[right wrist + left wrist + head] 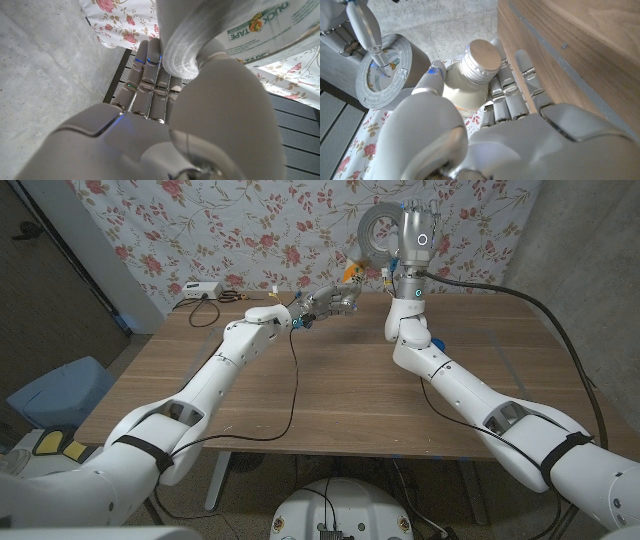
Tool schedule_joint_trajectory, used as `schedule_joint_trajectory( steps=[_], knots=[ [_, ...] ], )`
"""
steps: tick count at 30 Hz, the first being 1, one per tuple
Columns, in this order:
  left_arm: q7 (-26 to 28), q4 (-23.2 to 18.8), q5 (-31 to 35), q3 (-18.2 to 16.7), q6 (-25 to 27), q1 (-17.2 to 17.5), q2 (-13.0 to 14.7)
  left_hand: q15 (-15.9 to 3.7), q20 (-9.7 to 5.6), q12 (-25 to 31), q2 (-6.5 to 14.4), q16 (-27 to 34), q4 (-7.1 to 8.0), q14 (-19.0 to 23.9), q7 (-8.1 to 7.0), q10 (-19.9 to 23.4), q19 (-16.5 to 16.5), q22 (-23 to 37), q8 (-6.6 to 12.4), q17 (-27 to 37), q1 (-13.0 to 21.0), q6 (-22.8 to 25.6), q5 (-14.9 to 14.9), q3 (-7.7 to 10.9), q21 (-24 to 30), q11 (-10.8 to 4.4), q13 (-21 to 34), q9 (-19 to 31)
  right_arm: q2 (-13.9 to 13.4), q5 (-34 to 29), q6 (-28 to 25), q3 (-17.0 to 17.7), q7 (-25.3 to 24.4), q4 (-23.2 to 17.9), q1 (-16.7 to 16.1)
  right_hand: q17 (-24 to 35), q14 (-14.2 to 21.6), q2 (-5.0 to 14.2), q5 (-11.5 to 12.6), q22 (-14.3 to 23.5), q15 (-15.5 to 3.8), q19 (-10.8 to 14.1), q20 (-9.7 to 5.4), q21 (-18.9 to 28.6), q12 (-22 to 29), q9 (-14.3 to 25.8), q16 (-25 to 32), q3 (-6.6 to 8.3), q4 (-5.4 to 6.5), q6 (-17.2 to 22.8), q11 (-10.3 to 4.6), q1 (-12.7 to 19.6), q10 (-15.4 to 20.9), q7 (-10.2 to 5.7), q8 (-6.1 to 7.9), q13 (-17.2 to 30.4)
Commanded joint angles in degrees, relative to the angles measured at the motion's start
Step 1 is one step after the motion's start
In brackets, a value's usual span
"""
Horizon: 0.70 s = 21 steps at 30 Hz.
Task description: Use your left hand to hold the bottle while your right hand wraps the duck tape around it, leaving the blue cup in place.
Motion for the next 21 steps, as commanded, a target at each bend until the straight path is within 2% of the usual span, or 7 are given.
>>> schedule_joint_trajectory(
  steps=[1, 5, 9, 11, 13, 15, 21],
  knots=[
    [0.2, -1.3, -8.3, -3.7, 7.1, 2.6, -2.6, -0.16, -0.06, 0.4, 9.2, 0.7, 3.34, 1.7, -1.7, 8.2, 1.1, 0.1, 34.05, -0.3, 8.5, 22.3, 1.2, 12.56, 0.8, -6.72, 0.4, 1.2, 3.8, -1.2, 3.8, 6.8, -1.1, 1.6, -2.2, 0.0, 8.0, 5.3, 0.6, 0.2, -13.43, -0.3, -0.56, 0.8, -0.4, 0.7, 0.1, 7.93, -0.2, 7.4, -8.42, 3.6, 7.2, -8.3, -0.03, 8.3],
    [0.5, -1.5, -12.0, -5.2, 10.8, 3.5, -3.6, 0.02, 0.01, 1.1, 8.9, 1.2, 2.78, 2.9, -1.45, 9.8, 2.0, 0.1, 34.84, -0.3, 8.2, 23.1, 2.6, 13.42, 1.0, -6.72, 1.3, 2.0, 7.6, -4.0, 7.1, 13.4, -1.1, 2.0, -3.8, -0.2, 7.8, 6.0, 0.8, 0.3, -13.51, -0.7, -0.93, 1.1, -0.5, 1.3, -0.1, 8.24, -0.23, 7.0, -8.15, 4.0, 6.8, -8.28, 0.03, 8.6],
    [-0.4, -0.6, -14.3, -5.9, 11.9, 3.6, -4.8, 0.36, 0.34, 2.3, 8.4, 2.3, 2.17, 4.7, -0.81, 11.1, 3.1, 0.1, 35.69, 0.3, 7.4, 23.7, 4.6, 14.3, 1.5, -6.09, 3.1, 3.3, 10.4, -5.8, 10.3, 18.0, -1.1, 3.2, -4.5, -0.6, 7.5, 6.21, 0.8, 0.4, -13.55, -0.5, -0.95, 1.8, -0.7, 1.9, -0.7, 8.3, -0.35, 6.9, -8.2, 4.2, 6.8, -8.09, 0.25, 8.6],
    [-1.5, 0.7, -14.9, -6.0, 11.2, 3.4, -5.5, 0.42, 0.32, 2.9, 8.3, 2.8, 1.92, 5.4, -0.92, 11.5, 3.3, 0.2, 36.15, 0.7, 7.2, 23.9, 5.4, 14.58, 1.6, -6.27, 4.1, 4.1, 11.0, -6.3, 10.9, 18.9, -1.1, 3.7, -4.6, -0.6, 7.7, 6.21, 0.8, 0.4, -13.57, -0.4, -0.92, 2.1, -0.8, 2.1, -0.6, 8.27, -0.41, 6.8, -8.12, 4.3, 6.9, -8.09, 0.3, 8.4],
    [-1.1, 0.9, -15.7, -6.4, 11.2, 3.7, -6.4, 0.2, -0.27, 4.1, 8.1, 3.6, 2.02, 6.5, -1.2, 12.2, 4.6, 0.2, 38.21, 1.4, 5.8, 23.8, 7.6, 15.54, 2.2, -6.61, 6.5, 7.8, 11.2, -6.7, 11.5, 19.3, -1.1, 4.0, -4.8, -0.6, 7.8, 6.17, 0.8, 0.4, -13.55, -0.4, -0.84, 2.2, -0.8, 2.2, -0.7, 8.27, -0.46, 6.9, -8.05, 4.3, 6.9, -8.06, 0.32, 8.4],
    [-1.9, 2.1, -16.6, -6.8, 10.9, 3.6, -7.2, 0.23, -0.48, 4.8, 7.7, 4.1, 2.08, 7.4, -1.2, 12.6, 5.1, 0.2, 38.61, 1.9, 4.8, 23.7, 9.2, 16.19, 2.5, -6.61, 7.8, 9.1, 11.5, -7.0, 12.1, 19.7, -1.1, 4.4, -4.9, -0.6, 7.9, 6.16, 0.8, 0.4, -13.54, -0.5, -0.76, 2.4, -0.8, 2.2, -0.8, 8.26, -0.48, 6.9, -8.11, 4.3, 6.9, -8.04, 0.32, 8.5],
    [-2.8, 3.7, -18.9, -8.4, 9.0, 4.5, -9.9, -0.91, -1.95, 6.7, 8.0, 6.3, 3.33, 9.5, -1.72, 13.7, 8.3, 0.2, 41.6, 4.0, 1.5, 23.3, 12.8, 17.16, 3.6, -7.05, 11.3, 15.7, 13.0, -8.9, 15.7, 22.5, -1.1, 5.0, -5.6, -1.0, 7.6, 6.18, 0.7, 0.3, -13.55, -0.4, -0.77, 2.9, -0.9, 2.2, -1.4, 8.24, -0.42, 6.9, -8.21, 4.2, 6.8, -8.09, 0.25, 8.7]
  ],
)
